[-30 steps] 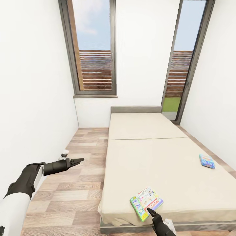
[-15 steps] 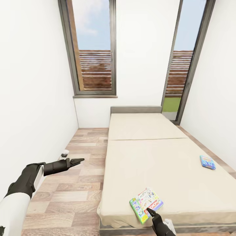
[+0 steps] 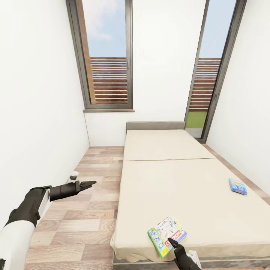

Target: Put all the toys in the child's room - the three board games (two on the bed and one on the table), the two jigsaw puzzles on the table, and the tennis ball on the table - inside the toy box on the table in the child's room.

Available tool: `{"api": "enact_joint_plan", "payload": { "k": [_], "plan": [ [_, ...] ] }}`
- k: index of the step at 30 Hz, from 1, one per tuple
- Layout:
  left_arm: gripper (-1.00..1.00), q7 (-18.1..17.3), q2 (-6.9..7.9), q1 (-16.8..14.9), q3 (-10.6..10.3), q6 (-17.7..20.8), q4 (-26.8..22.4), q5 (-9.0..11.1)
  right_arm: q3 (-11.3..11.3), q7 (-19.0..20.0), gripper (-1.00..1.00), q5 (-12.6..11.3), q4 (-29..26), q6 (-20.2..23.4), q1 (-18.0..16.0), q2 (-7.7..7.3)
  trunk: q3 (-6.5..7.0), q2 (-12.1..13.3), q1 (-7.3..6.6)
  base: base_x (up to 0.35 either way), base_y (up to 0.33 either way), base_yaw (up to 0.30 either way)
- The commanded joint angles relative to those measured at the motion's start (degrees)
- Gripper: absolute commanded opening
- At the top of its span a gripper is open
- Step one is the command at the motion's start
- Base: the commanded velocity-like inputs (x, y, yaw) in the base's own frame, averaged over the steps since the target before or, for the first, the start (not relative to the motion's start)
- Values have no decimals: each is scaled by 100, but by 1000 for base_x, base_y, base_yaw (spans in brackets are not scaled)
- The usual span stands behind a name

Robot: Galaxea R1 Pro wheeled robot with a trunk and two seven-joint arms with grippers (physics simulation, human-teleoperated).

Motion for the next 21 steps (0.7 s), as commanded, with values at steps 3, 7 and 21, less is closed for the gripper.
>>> {"api": "enact_joint_plan", "payload": {
  "k": [3,7,21],
  "plan": [
    [100,-39,-3,-5,18,60,-1,-31,-27,10,100,-37,0,51,-3,2,-6,-3,-1,0,0,0],
    [100,-38,-3,-5,20,59,-2,-22,-27,9,100,-37,0,51,-3,2,-6,-3,-1,0,0,0],
    [100,-39,-3,-5,18,59,-3,-12,-32,9,100,-37,0,51,-4,2,-203,-444,241,0,0,0]
  ]
}}
